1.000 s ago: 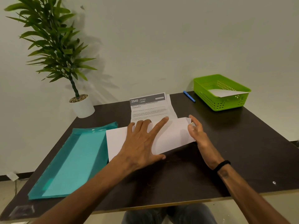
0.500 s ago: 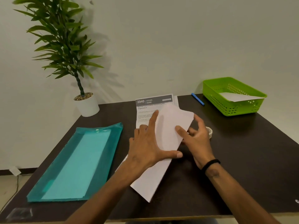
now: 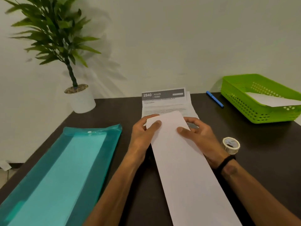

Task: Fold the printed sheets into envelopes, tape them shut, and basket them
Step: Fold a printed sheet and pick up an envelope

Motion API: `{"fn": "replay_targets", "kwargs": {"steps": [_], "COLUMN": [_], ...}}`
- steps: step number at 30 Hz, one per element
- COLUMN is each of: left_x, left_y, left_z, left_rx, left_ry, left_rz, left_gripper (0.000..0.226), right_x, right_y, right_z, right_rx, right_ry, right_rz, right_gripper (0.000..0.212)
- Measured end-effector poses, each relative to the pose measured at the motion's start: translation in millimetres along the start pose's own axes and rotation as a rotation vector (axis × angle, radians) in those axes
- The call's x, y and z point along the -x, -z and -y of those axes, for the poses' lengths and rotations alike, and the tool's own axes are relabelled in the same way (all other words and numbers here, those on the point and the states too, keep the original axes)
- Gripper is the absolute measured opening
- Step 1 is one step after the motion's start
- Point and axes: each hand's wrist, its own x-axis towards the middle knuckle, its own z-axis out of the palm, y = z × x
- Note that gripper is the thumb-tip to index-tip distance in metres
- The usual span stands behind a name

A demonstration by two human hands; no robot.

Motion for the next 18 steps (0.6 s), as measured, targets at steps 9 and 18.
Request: {"fn": "replay_targets", "kwargs": {"steps": [9,18], "left_x": [7,7], "left_y": [-6,-7], "left_z": [17,21], "left_rx": [-0.188,-0.046], "left_ry": [-0.143,-0.154], "left_rz": [0.093,0.111], "left_gripper": [0.009,0.022], "right_x": [-3,-5], "right_y": [1,1], "right_z": [-3,-7], "right_rx": [0.069,0.052], "right_ry": [0.052,0.088], "right_rz": [0.078,-0.012], "right_gripper": [0.045,0.015]}}
